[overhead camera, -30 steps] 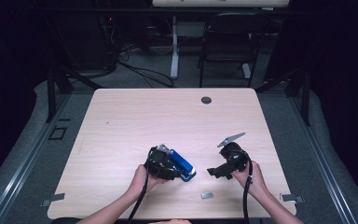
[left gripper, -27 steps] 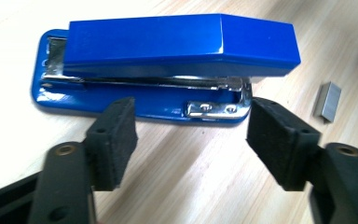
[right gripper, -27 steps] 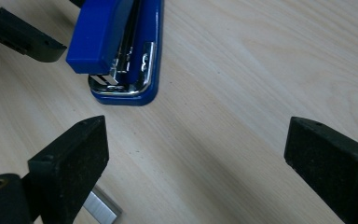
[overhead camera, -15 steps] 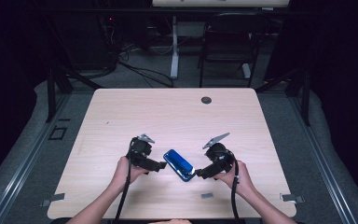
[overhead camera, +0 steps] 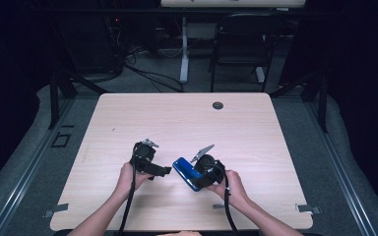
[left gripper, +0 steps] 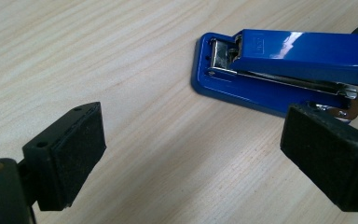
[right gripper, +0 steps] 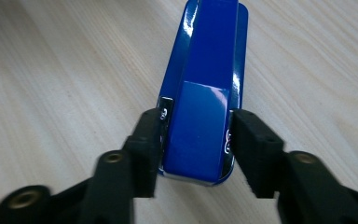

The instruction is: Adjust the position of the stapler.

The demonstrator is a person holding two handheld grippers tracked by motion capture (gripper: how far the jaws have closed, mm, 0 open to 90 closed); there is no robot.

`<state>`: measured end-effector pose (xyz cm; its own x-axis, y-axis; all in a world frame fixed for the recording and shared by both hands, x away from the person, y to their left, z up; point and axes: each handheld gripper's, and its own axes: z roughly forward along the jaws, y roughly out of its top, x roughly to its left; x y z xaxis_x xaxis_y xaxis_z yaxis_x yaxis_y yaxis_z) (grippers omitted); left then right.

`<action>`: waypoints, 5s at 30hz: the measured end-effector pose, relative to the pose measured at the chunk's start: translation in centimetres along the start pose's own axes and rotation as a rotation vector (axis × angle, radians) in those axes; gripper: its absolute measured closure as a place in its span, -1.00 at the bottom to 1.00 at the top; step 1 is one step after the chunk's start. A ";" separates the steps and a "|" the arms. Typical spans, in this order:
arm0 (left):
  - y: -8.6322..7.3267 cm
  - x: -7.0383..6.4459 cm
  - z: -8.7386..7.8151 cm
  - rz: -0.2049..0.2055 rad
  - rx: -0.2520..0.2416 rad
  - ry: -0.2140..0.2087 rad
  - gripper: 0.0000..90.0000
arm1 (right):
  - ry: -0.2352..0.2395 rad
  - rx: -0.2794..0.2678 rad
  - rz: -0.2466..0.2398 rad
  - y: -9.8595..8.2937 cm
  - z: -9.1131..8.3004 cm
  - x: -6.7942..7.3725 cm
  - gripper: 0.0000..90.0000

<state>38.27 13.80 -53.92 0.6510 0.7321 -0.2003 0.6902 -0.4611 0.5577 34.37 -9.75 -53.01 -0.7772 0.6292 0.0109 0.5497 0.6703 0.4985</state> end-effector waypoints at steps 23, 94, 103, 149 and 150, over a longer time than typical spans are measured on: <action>0.1 -0.7 0.4 0.040 0.013 -0.040 -0.85 | 0.155 0.019 -0.256 -0.3 0.0 -1.3 0.41; 0.7 -2.6 3.2 0.283 0.028 -0.122 -0.35 | 0.001 0.123 -0.121 -0.8 -0.2 -3.6 0.35; 1.0 -2.9 4.1 0.349 -0.012 -0.156 -0.08 | 0.064 0.103 -0.086 -0.9 -0.1 -4.1 0.42; 1.5 -6.1 4.4 0.372 0.076 -0.166 -0.24 | 0.107 0.090 -0.049 -1.9 -1.3 -5.8 -0.19; 1.6 -6.2 4.5 0.371 0.074 -0.166 -0.30 | 0.105 0.096 -0.037 -2.2 -1.6 -6.0 -0.31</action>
<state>36.70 6.26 -55.42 0.8978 0.4216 -0.1271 0.4162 -0.7180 0.5579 37.33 -15.64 -52.80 -0.8223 0.5623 0.0870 0.5430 0.7298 0.4154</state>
